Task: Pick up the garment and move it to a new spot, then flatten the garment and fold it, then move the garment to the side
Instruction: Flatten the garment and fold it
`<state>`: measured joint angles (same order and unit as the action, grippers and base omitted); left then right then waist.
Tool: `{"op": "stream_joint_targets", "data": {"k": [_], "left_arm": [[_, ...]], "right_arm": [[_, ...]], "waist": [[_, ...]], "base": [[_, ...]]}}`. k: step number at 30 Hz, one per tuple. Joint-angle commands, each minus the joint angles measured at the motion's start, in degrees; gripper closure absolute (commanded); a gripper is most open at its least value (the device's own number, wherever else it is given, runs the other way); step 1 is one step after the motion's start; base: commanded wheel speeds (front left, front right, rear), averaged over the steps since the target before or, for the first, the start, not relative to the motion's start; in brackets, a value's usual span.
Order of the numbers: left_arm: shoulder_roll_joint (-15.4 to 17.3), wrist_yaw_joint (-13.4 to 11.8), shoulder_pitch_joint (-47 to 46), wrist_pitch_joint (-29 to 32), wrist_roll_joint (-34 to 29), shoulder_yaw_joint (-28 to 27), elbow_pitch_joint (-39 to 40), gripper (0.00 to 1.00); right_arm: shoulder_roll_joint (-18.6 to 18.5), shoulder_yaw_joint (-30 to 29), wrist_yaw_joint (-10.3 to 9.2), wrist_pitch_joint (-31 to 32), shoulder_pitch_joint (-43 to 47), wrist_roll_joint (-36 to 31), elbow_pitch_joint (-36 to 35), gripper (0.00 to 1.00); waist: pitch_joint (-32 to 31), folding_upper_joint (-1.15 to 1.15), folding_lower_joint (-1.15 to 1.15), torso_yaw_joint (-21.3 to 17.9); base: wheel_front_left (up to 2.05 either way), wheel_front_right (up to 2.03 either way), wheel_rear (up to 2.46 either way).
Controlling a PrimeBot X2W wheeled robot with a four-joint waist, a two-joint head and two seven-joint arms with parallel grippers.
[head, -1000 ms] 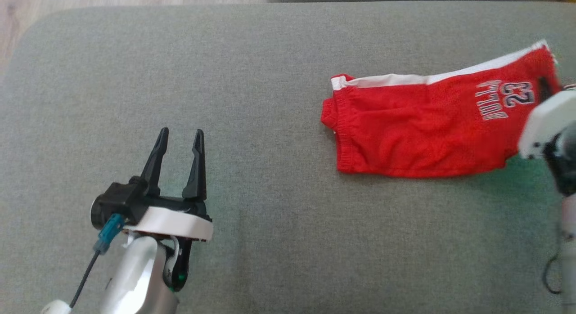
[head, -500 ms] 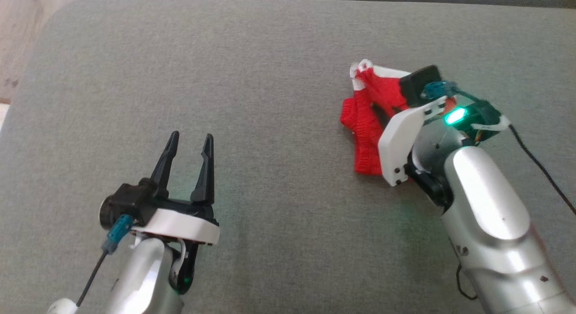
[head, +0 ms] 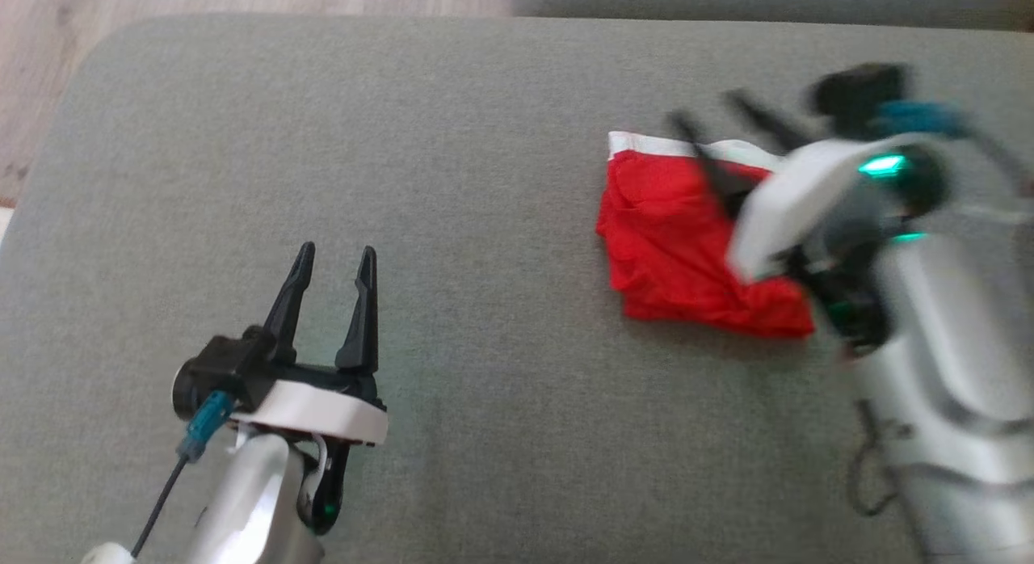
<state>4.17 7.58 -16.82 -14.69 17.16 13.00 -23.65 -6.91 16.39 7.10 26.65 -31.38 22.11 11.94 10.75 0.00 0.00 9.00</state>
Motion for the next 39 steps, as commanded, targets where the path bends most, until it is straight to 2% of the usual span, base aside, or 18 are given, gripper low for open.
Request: {"op": "stream_joint_targets", "data": {"k": [1,4,7,8,9,10,13,18,25,26,28,29,30,31,35,39], "left_arm": [[1.28,-0.09,-0.19,-0.3,0.11,-1.81,1.82,0.0],[1.34,-0.09,-0.03,-0.3,-0.2,-1.67,1.99,0.0],[1.34,-0.09,-0.37,-0.3,-0.41,-1.4,2.09,0.0],[1.35,-0.09,-0.57,-0.3,-0.45,-1.28,2.09,0.0],[1.38,-0.09,-0.77,-0.3,-0.49,-1.17,2.07,0.0],[1.4,-0.09,-0.98,-0.3,-0.48,-1.08,2.05,0.0],[1.55,-0.09,-1.51,-0.3,-0.47,-0.93,1.91,0.0],[1.69,-0.09,-1.87,-0.3,-0.34,-0.83,1.34,0.0],[2.14,-0.09,-0.74,-0.3,-0.03,-1.76,0.64,0.0],[2.24,-0.09,-0.24,-0.3,0.04,-2.24,0.59,0.0],[2.32,-0.21,0.47,-0.3,0.19,-3.03,0.74,0.0],[2.38,-0.25,0.89,-0.3,0.31,-3.47,0.79,0.0],[2.54,-0.29,1.29,-0.3,0.34,-3.89,0.8,0.0],[2.71,-0.35,1.68,-0.3,0.3,-4.28,0.85,0.0],[3.36,-0.99,3.75,-0.3,0.17,-6.36,1.4,0.0],[3.66,-2.01,6.14,-0.3,0.24,-8.47,2.2,0.0]], "right_arm": [[-1.23,-1.56,0.39,-0.5,-0.12,-0.82,-2.61,0.0],[-4.66,-6.34,0.39,-0.77,2.31,-4.12,-2.96,0.0],[-6.04,-9.55,0.39,-2.6,4.2,-4.13,-0.43,0.0],[-6.75,-10.24,0.39,-3.35,4.54,-4.82,1.11,0.07],[-7.31,-10.28,0.39,-4.04,4.79,-5.66,2.71,0.76],[-7.41,-10.02,0.39,-4.73,4.95,-6.04,4.28,1.0],[-7.44,-6.36,0.39,-5.97,4.7,-6.65,8.48,1.0],[-6.68,5.09,0.39,-5.7,4.09,-3.08,11.27,1.0],[-6.53,20.97,0.39,-0.29,7.17,10.82,2.31,1.0],[-7.0,22.54,0.39,-0.06,8.6,14.0,-1.31,1.0],[-7.33,21.93,0.39,-2.45,9.87,15.19,-4.72,1.0],[-7.31,20.68,0.39,-4.65,10.6,15.15,-6.15,0.89],[-7.3,19.03,0.39,-6.94,11.47,14.57,-7.18,0.19],[-7.42,17.55,0.39,-9.02,12.29,13.55,-8.07,0.0],[-6.63,8.34,0.39,-17.07,16.77,7.62,-10.2,0.0],[-4.5,-2.05,0.39,-20.75,21.63,-1.1,-11.16,0.0]], "waist": [[-0.48,0.0,0.0,-0.69],[-0.45,0.0,0.0,-1.43],[0.07,0.0,0.0,-1.89],[0.27,0.0,0.0,-1.95],[0.52,0.0,0.0,-2.0],[0.73,0.0,0.0,-2.02],[1.44,0.0,0.0,-2.18],[1.26,0.0,0.0,-2.3],[-0.8,0.0,0.0,-3.73],[-1.59,0.0,0.0,-4.36],[-2.45,0.0,0.0,-5.11],[-2.98,0.0,0.0,-5.47],[-3.49,0.0,0.0,-5.82],[-3.96,0.0,0.0,-6.11],[-6.05,0.0,0.0,-7.57],[-7.62,0.0,0.0,-8.78]], "base": [[0.0,0.0,0.0],[0.0,0.0,0.0],[0.0,0.0,0.0],[0.0,0.0,0.0],[0.0,0.0,0.0],[0.0,0.0,0.0],[0.0,0.0,0.0],[0.0,0.0,0.0],[0.0,0.0,0.0],[0.0,0.0,0.0],[0.0,0.0,0.0],[0.0,0.0,0.0],[0.0,0.0,0.0],[0.0,0.0,0.0],[0.0,0.0,0.0],[0.0,0.0,0.0]]}}
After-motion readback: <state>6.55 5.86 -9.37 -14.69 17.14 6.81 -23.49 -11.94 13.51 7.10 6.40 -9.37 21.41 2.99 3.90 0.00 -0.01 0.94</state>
